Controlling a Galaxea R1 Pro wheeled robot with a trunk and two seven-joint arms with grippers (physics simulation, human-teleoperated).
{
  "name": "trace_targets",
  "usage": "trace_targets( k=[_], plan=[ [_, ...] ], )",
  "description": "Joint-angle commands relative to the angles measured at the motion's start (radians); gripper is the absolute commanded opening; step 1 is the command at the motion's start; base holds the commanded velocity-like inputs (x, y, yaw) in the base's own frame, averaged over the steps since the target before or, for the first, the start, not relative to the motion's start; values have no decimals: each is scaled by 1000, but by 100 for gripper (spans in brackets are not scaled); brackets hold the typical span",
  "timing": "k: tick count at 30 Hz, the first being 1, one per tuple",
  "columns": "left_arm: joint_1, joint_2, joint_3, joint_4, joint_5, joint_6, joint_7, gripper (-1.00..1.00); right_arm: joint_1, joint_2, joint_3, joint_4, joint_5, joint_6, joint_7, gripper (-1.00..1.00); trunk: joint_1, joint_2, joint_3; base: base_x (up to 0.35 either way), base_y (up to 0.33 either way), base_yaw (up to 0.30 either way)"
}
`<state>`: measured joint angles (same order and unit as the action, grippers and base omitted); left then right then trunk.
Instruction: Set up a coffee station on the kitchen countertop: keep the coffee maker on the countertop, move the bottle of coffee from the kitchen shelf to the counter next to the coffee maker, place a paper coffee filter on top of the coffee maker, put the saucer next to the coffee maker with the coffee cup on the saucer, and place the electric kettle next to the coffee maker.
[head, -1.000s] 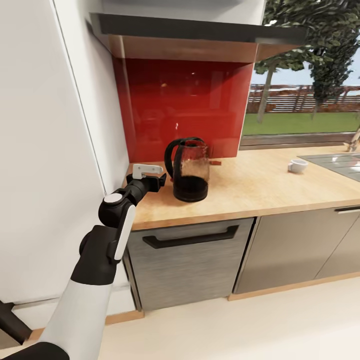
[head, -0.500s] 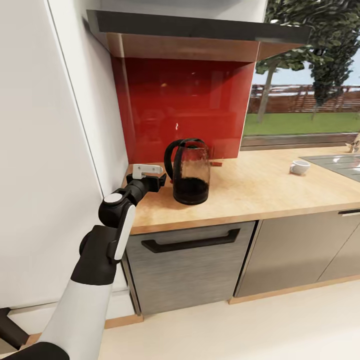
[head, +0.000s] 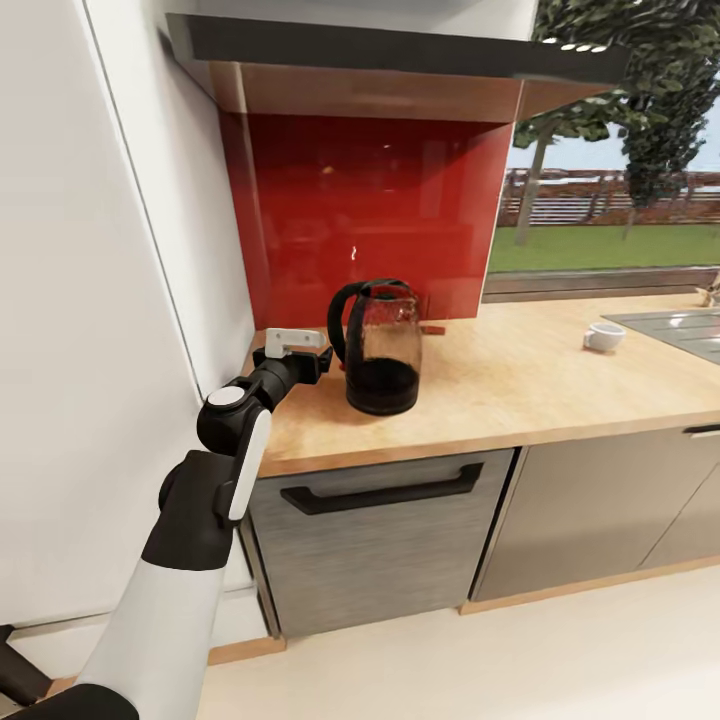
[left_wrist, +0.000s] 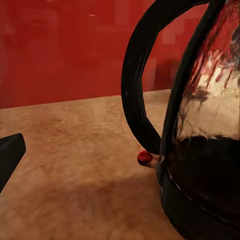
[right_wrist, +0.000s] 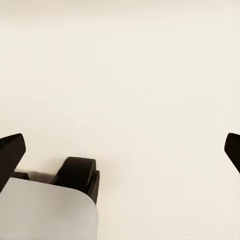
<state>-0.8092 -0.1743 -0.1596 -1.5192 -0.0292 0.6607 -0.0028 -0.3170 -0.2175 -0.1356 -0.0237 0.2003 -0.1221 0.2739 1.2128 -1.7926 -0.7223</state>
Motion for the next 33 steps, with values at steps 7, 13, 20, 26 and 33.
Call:
trace_targets(
  k=[7, 13, 20, 26, 33],
  plan=[
    [-1, 0, -1, -2, -3, 5, 0, 100, -1, 0, -9, 1, 10, -3, 3, 100, 0, 0, -1, 148, 0, 0],
    [-1, 0, -1, -2, -3, 5, 0, 100, -1, 0, -9, 1, 10, -4, 3, 100, 0, 0, -1, 32, 0, 0],
    [-1, 0, -1, -2, -3, 5, 0, 100, -1, 0, -9, 1, 10, -3, 2, 100, 0, 0, -1, 49, -13, 0],
    [-1, 0, -1, -3, -3, 5, 0, 100, -1, 0, -9, 1, 10, -3, 2, 100, 0, 0, -1, 85, -40, 0],
    [-1, 0, -1, -3, -3, 5, 0, 100, -1, 1, -9, 1, 10, -3, 2, 100, 0, 0, -1, 33, -6, 0]
  ],
)
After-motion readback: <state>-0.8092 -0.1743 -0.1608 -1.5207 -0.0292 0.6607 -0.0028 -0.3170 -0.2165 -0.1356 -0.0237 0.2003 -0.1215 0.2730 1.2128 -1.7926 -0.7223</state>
